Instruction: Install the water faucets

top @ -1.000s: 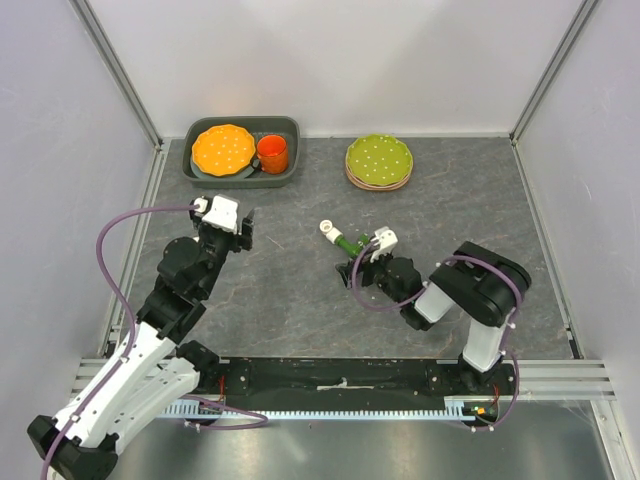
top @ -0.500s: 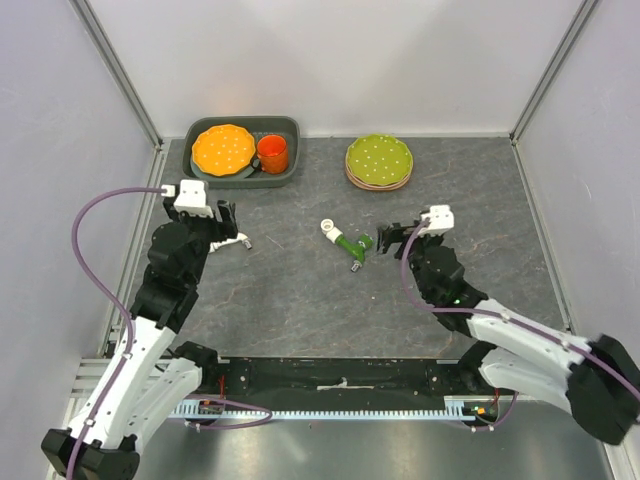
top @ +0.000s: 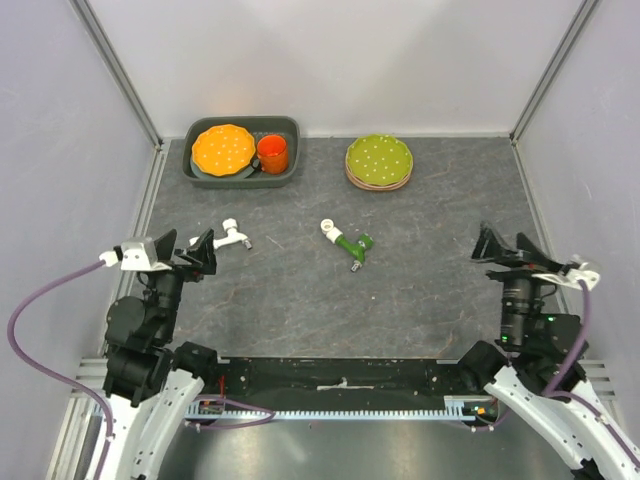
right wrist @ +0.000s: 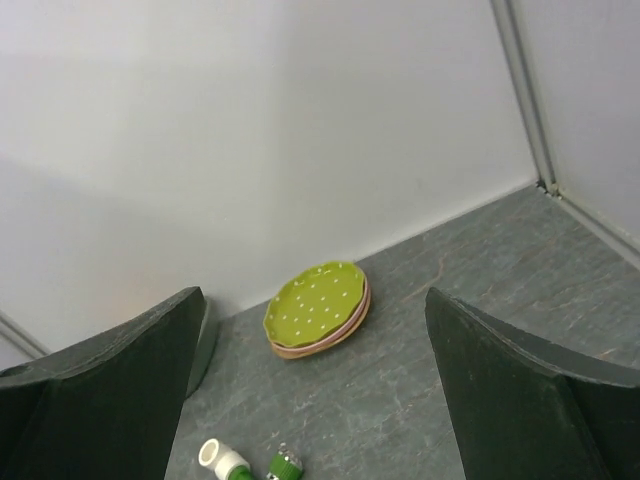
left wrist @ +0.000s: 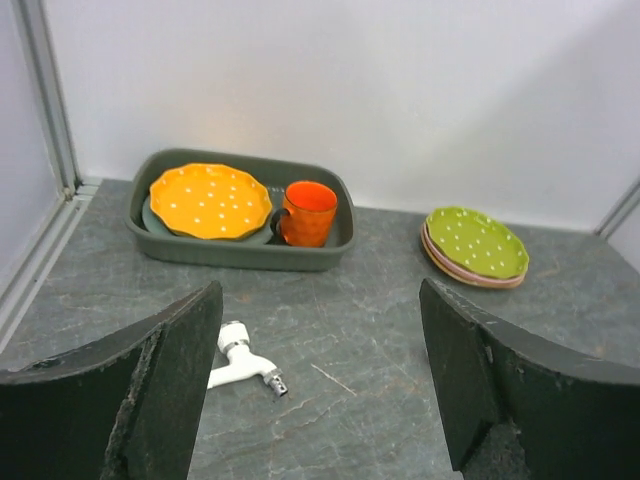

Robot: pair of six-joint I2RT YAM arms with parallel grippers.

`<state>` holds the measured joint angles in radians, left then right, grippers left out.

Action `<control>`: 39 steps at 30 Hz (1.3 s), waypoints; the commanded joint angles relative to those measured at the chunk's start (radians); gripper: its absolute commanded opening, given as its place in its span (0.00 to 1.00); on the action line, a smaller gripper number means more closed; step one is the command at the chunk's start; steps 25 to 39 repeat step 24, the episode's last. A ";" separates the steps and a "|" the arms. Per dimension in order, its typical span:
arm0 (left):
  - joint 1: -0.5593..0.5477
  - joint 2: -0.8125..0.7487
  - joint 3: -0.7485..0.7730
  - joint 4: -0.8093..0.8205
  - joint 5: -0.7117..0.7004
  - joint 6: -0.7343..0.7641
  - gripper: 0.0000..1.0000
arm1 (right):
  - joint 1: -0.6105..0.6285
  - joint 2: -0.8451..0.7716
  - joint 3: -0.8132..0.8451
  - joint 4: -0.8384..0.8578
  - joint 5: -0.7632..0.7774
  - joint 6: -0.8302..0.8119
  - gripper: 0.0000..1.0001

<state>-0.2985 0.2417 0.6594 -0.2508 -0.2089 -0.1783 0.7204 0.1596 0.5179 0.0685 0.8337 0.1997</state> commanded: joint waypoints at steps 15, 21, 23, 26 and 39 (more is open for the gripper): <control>0.010 -0.133 -0.152 0.045 -0.001 0.005 0.89 | -0.001 -0.153 0.146 -0.427 0.053 -0.074 0.98; 0.013 -0.107 -0.147 0.041 0.014 0.002 0.91 | -0.001 -0.155 0.148 -0.434 0.010 -0.077 0.98; 0.016 -0.099 -0.146 0.042 0.019 -0.001 0.91 | -0.001 -0.155 0.146 -0.432 0.004 -0.074 0.98; 0.018 -0.094 -0.144 0.042 0.023 -0.001 0.91 | -0.001 -0.154 0.148 -0.432 0.004 -0.075 0.98; 0.018 -0.094 -0.144 0.042 0.023 -0.001 0.91 | -0.001 -0.154 0.148 -0.432 0.004 -0.075 0.98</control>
